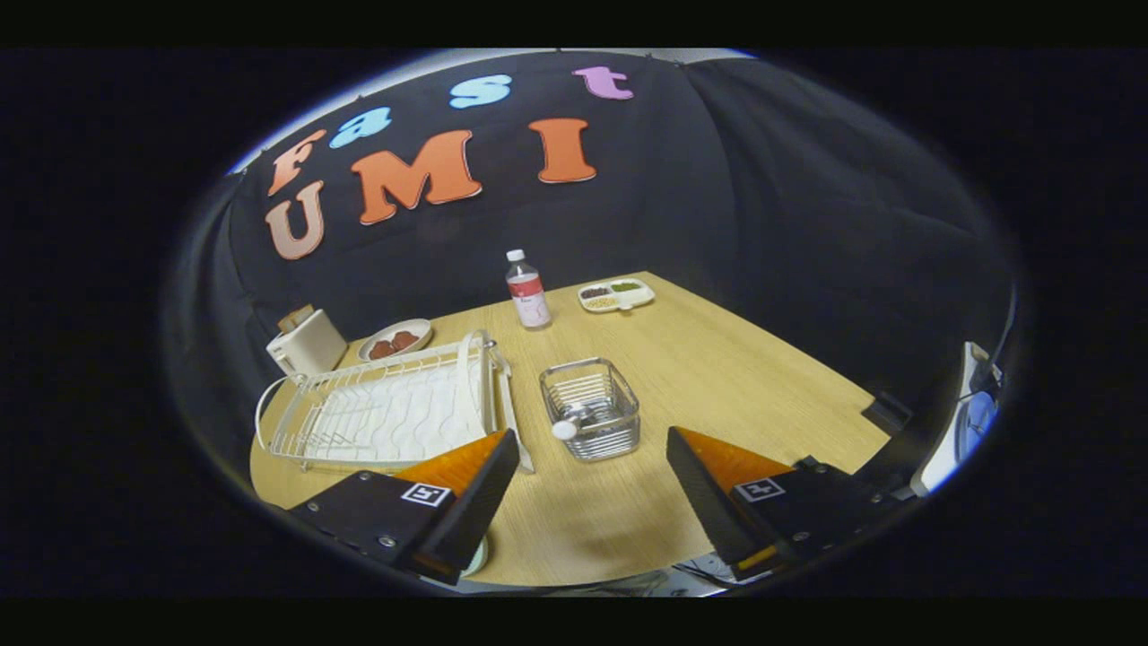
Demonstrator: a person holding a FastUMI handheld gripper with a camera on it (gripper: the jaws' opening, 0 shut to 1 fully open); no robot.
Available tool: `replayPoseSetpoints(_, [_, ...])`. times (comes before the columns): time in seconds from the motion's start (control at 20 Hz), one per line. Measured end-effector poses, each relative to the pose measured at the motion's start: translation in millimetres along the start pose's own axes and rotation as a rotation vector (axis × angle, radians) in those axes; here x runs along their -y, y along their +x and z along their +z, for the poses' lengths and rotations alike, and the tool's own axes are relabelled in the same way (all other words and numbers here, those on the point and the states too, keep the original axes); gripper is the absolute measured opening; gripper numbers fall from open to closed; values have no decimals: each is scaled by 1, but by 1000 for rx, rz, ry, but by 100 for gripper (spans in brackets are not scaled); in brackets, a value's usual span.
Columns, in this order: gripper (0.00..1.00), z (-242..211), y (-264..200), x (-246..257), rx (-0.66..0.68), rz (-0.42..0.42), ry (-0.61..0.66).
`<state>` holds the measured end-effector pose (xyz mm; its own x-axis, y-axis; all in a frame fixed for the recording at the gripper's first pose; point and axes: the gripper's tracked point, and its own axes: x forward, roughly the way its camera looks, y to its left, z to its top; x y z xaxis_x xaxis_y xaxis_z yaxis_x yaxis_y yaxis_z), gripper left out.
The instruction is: Take the plate from the dish rack, then take the spoon from the basket and place it into the plate.
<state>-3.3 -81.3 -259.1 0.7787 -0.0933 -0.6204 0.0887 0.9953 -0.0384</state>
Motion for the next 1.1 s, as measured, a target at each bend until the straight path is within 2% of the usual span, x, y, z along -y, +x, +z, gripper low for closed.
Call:
replayPoseSetpoints(0.25, [95, 9, 23, -9, 43, 44, -52])
replayPoseSetpoints(0.45, [81, 7, 39, -11, 53, 51, -90])
replayPoseSetpoints(0.65, [59, -5, 49, -13, 19, 42, -121])
replayPoseSetpoints(0.7, [43, -4, 50, -14, 26, 39, -123])
replayPoseSetpoints(0.75, [34, -5, 52, -13, 25, 35, -129])
replayPoseSetpoints(0.8, [17, -5, 50, -16, 33, 46, -127])
replayPoseSetpoints(1.0, [6, 0, 50, -9, 28, 37, -134])
replayPoseSetpoints(1.1, [6, 2, 43, -9, 20, 42, -121])
